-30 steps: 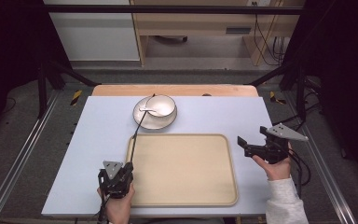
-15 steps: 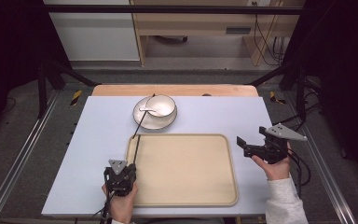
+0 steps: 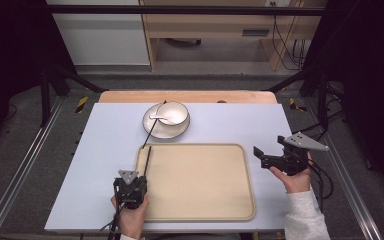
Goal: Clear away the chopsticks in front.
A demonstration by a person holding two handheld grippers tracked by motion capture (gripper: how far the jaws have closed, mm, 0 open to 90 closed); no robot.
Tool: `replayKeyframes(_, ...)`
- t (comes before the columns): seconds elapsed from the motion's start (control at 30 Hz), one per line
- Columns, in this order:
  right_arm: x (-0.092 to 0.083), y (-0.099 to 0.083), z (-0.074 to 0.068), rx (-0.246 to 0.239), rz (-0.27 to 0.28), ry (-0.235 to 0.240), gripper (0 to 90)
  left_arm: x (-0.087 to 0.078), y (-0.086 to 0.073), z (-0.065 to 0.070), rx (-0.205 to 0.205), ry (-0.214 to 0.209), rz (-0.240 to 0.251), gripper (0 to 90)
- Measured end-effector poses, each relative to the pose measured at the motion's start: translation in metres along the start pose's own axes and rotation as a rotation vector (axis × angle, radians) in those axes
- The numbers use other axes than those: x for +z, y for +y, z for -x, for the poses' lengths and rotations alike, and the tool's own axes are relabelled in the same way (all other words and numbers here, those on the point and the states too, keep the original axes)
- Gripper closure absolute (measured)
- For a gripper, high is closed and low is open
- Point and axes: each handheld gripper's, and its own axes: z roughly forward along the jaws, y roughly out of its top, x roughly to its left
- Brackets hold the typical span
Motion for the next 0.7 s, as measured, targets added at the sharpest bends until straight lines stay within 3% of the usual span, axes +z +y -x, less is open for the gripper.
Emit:
replayKeyframes(0.4, -0.001, 0.000, 0.000, -0.001, 0.002, -0.001, 4.0, -0.002, 0.003, -0.001, 0.005, -0.005, 0.009, 83.5)
replayKeyframes(0.6, -0.003, 0.001, 0.002, -0.001, 0.009, -0.005, 3.9, -0.010, 0.013, -0.006, 0.017, -0.044, 0.064, 76.3)
replayKeyframes(0.7, -0.004, 0.001, 0.002, 0.008, 0.013, -0.005, 3.9, -0.013, 0.018, -0.008, 0.025, -0.043, 0.084, 75.1)
